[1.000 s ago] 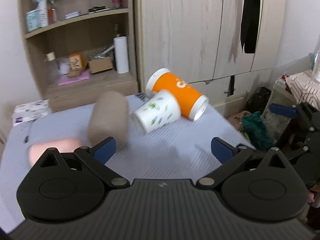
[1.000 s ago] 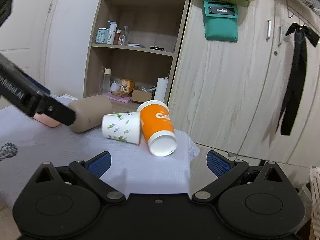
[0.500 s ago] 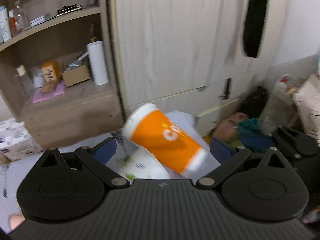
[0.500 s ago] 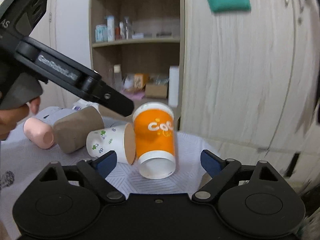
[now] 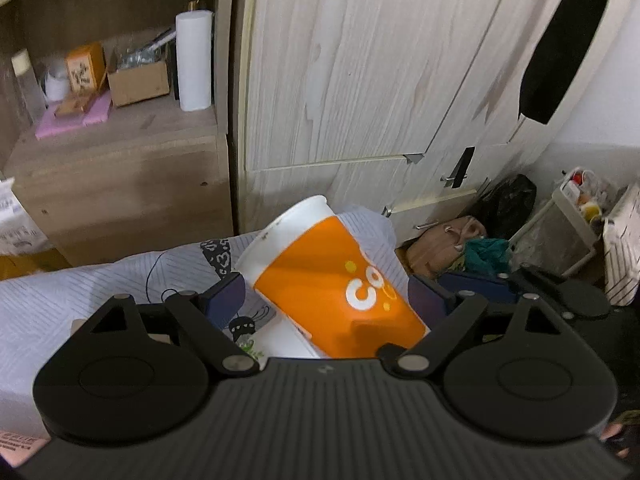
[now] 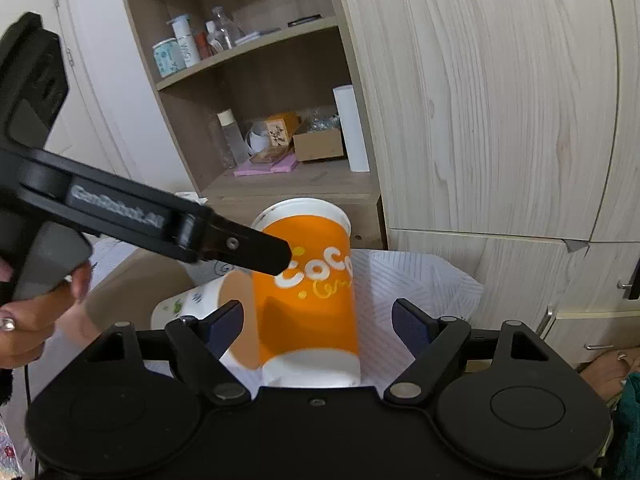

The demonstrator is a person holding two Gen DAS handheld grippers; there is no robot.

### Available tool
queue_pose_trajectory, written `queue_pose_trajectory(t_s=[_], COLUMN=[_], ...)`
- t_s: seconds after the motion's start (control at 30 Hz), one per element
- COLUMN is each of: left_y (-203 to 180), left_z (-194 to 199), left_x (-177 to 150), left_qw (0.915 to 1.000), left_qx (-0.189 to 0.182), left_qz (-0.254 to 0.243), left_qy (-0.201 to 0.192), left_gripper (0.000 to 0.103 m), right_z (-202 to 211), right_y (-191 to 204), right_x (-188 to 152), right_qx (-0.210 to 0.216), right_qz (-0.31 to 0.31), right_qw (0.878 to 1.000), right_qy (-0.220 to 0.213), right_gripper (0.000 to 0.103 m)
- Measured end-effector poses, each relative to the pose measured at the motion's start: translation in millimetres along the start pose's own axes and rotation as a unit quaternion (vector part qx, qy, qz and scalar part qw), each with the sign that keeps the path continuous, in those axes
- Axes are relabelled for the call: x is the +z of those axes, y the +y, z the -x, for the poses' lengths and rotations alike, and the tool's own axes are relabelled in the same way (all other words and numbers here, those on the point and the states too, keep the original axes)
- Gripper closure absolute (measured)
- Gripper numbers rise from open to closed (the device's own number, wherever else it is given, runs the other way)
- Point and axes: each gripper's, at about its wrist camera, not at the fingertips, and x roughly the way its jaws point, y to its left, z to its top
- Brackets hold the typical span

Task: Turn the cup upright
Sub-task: 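Move the right gripper to the orange cup lying on its side, then close the right gripper around the orange cup's body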

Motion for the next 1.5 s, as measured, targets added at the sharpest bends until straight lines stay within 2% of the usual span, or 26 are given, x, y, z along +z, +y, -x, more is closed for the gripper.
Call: queue_pose_trajectory(t_s=[0.13,0.23,0.37,0.43,0.5,0.7,0.9,1.07,1.17,1.37,1.5], left_y=[9,16,19,18,17,17,4,-16,-27,-31,-32], left_z=[-9,-16,-19,-21,-23,-29,-34,-39,-46,-52,-55], left_x=[6,9,7,7,6,6,15,23,22,18,15], left_qw=[0.9997,0.9988,0.9979,0.9978,0.9974,0.9968,0.9937,0.9947,0.9926,0.9910,0.9916], left_qx=[-0.006,-0.023,-0.040,-0.044,-0.049,-0.050,-0.077,-0.054,-0.049,-0.055,-0.045], left_qz=[0.003,0.012,0.015,0.013,0.016,0.024,0.019,-0.015,-0.038,-0.031,-0.016], left_qy=[0.022,0.042,0.048,0.048,0.050,0.057,0.079,0.086,0.105,0.118,0.120], left_gripper=[0.019,0.021,0.030,0.034,0.037,0.037,0.037,0.037,0.035,0.029,0.027], right_z=[-11,-19,-29,-31,-29,-19,-6,-7,-7,-14,-17], right_y=[-6,-10,-14,-15,-16,-17,-19,-22,-29,-34,-34], right_x=[3,3,2,1,0,-3,-11,-14,-16,-14,-16], right_qx=[0.010,0.023,0.034,0.038,0.050,0.014,-0.002,-0.002,0.002,0.012,0.018], right_qz=[-0.008,-0.021,-0.045,-0.057,-0.071,-0.086,-0.109,-0.126,-0.148,-0.154,-0.154], right_qw=[1.000,0.999,0.998,0.997,0.996,0.996,0.994,0.992,0.989,0.987,0.987], right_qy=[0.008,0.014,0.023,0.023,0.018,0.002,0.001,0.019,0.023,0.037,0.046], right_gripper=[0.018,0.018,0.018,0.022,0.033,0.033,0.033,0.033,0.033,0.030,0.029])
